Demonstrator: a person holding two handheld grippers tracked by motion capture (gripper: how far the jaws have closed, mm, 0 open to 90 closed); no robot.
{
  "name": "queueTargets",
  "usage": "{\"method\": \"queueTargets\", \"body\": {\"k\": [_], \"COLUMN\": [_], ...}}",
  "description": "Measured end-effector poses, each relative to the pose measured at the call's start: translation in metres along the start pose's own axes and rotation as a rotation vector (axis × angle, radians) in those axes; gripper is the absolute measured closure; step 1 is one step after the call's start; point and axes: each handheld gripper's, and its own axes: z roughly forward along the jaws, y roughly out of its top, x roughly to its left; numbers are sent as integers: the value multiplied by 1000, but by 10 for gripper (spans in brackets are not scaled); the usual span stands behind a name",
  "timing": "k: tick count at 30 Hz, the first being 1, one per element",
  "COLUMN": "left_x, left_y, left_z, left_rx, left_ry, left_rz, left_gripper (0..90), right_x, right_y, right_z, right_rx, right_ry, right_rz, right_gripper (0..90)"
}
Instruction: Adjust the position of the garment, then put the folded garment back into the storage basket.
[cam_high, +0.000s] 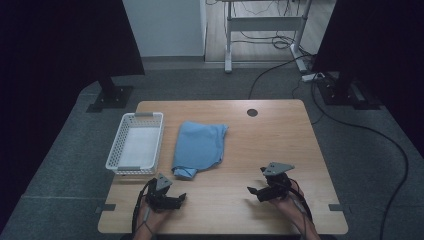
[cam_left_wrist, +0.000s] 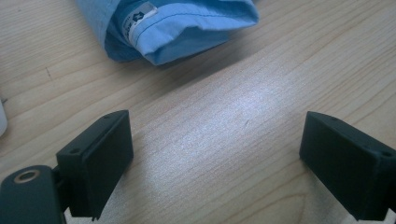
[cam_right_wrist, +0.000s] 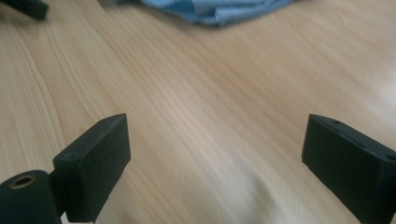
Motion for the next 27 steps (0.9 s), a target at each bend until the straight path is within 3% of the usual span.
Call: {"method": "queueTargets", "body": {"k": [13, 16, 21, 23, 27], "left_x": [0, 0, 0, -1, -1], "left_y": [0, 0, 0, 0, 0], "left_z": [0, 0, 0, 1, 1], "left_rx": [1, 1, 5, 22, 23], "left_ry": [-3, -3, -3, -13, -10], "left_rz": [1, 2, 0, 7, 4], "left_gripper": [88, 88, 84, 11, 0], "right_x": [-2, -5, -4, -4, -4], "right_y": [-37, -39, -40, -40, -40], "right_z": [-2, -4, -4, -4, -4], "right_rx": [75, 83, 85, 85, 84], "right_ry": [-76, -59, -67, -67, -67], "right_rz": [22, 66, 70, 70, 71], "right_gripper": [70, 63, 59, 59, 59]}}
